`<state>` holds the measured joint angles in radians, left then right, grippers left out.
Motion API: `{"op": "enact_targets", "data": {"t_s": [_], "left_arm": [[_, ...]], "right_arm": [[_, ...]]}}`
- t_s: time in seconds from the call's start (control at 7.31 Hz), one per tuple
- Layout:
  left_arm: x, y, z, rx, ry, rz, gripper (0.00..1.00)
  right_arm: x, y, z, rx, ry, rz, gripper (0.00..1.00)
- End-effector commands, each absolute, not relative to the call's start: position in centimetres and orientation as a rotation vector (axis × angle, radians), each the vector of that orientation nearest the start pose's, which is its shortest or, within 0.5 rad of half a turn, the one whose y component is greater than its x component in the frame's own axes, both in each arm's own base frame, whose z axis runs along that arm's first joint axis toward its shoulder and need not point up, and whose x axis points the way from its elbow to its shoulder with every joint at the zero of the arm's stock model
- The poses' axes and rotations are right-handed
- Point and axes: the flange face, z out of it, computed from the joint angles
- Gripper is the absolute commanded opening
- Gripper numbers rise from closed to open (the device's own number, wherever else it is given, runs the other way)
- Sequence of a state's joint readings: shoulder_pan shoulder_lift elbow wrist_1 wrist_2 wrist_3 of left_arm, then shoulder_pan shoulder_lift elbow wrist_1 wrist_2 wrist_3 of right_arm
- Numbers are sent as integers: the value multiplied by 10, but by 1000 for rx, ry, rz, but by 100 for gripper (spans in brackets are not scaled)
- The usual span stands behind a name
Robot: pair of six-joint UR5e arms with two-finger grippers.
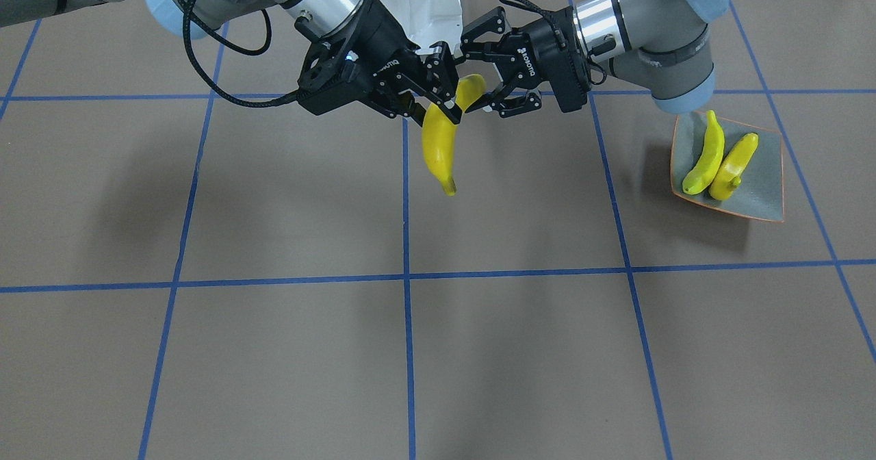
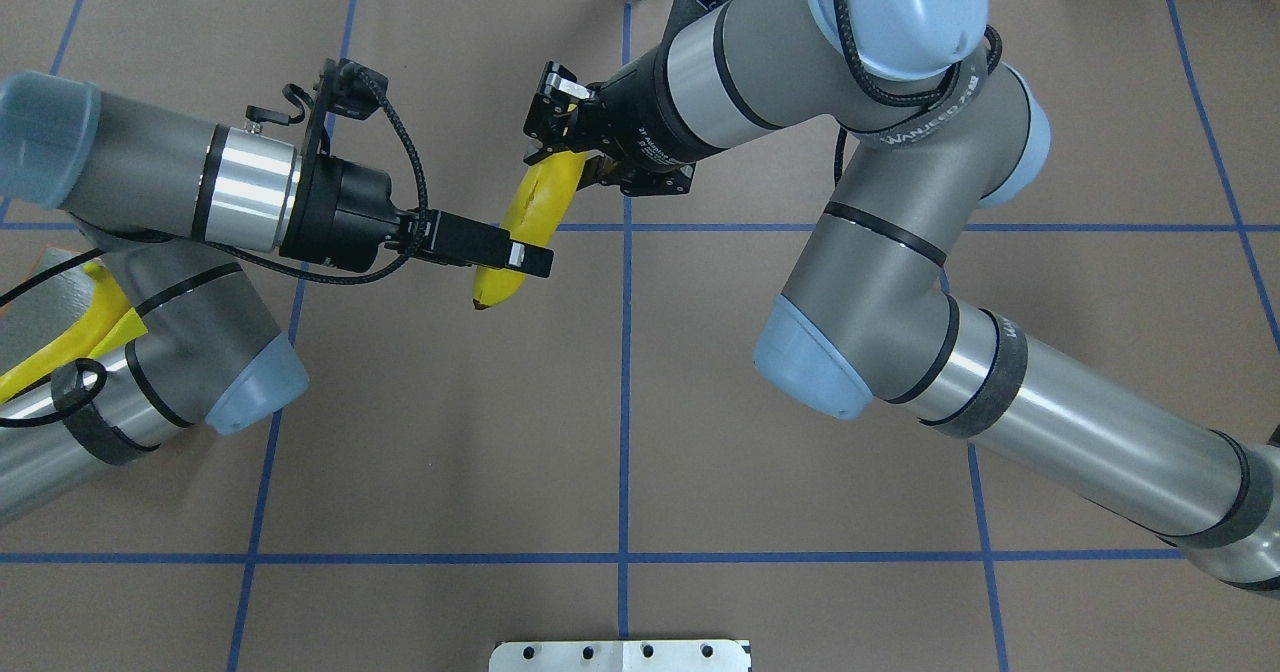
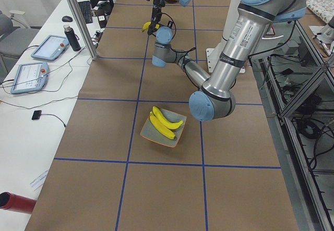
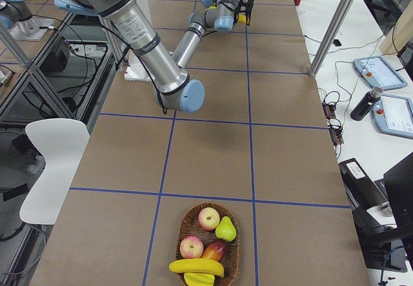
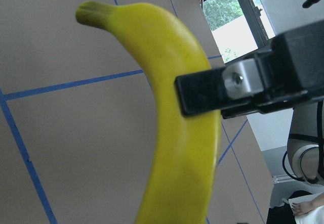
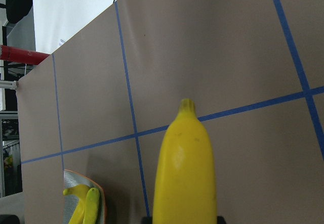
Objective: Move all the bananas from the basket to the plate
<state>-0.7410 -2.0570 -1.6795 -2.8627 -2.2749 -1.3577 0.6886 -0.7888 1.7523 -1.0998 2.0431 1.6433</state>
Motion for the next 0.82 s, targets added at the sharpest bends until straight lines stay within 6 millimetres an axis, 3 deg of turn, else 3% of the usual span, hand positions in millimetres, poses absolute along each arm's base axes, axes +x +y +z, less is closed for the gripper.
{"op": "enact_targets", "data": {"t_s": [0.0,0.14,0.41,0.55,0.68], "left_arm": [[370,-432,203,400,1774,298,0],[370,-433,203,404,1774,296,0],[368,-433,206,400,1769,294,0],[366,-434,211,401,1766,290,0],[357,-426,237,379,1740,272,0]], "right_arm": [[-419,-461,46,118,-1526,270,30],[-417,-461,45,131,-1534,276,99],[-405,-467,53,203,-1525,302,100],[-390,-474,69,220,-1505,324,100],[-372,-489,99,228,-1459,372,100]]}}
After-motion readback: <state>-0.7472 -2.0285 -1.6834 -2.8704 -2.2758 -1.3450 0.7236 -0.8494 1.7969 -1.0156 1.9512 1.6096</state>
